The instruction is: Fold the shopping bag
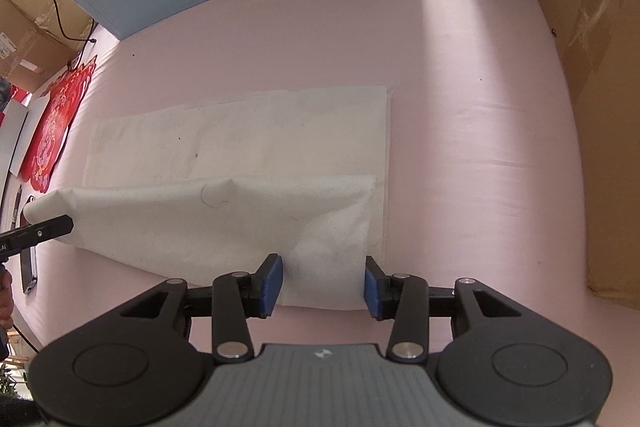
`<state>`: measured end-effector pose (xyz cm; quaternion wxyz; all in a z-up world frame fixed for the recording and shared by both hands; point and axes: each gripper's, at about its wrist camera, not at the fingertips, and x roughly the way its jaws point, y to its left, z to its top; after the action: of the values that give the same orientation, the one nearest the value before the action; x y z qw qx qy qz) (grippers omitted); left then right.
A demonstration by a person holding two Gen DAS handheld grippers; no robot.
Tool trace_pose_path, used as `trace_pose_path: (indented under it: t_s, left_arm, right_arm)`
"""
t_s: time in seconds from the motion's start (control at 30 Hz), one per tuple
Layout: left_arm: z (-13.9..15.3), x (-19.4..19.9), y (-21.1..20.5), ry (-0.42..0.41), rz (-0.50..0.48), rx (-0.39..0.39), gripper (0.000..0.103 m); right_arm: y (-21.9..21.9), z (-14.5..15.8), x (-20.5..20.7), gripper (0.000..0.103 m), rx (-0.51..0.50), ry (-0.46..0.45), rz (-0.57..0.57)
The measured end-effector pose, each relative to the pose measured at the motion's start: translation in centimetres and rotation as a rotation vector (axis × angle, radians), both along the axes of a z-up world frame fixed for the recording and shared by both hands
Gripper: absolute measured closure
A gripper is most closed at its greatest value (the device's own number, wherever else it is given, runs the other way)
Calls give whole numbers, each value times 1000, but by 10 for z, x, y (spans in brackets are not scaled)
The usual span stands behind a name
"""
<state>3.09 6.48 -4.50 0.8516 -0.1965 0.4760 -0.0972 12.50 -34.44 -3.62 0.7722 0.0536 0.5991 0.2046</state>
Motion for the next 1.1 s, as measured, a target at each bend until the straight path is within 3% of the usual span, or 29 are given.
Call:
trace_pose_path:
  t_s: [0.23, 0.3, 0.37, 0.47, 0.6, 0.77, 0.87, 0.97, 1.03, 1.1]
  left_arm:
    - [-2, 1, -9, 0, -11, 85, 55]
    - [-3, 0, -10, 1, -16, 109, 55]
    - [-4, -1, -10, 2, -11, 110, 55]
    - [-4, -1, -10, 0, -2, 115, 55]
    - [-4, -6, -18, -4, -3, 210, 55]
    - [-2, -14, -23, -15, 8, 275, 55]
    - [8, -20, -20, -46, 30, 307, 55]
    - [20, -22, -20, -97, 33, 395, 54]
    - [28, -22, -21, -130, 42, 446, 45]
    - [32, -21, -23, -158, 46, 466, 44]
  right_arm:
    - [-2, 0, -2, 58, 6, -30, -56]
    - [-4, -2, -2, 78, 1, -22, -77]
    - [-6, -5, -1, 82, 0, -13, -99]
    - [-9, -5, -1, 83, -7, -14, -111]
    - [3, -7, -3, 83, -74, -42, -99]
    - [24, -7, -12, 83, -182, -122, -72]
    - [31, -8, -16, 82, -208, -150, -68]
    - [29, -9, -16, 83, -209, -157, -62]
    - [29, -9, -17, 83, -210, -164, -54]
    - [30, -10, -18, 83, -216, -166, -49]
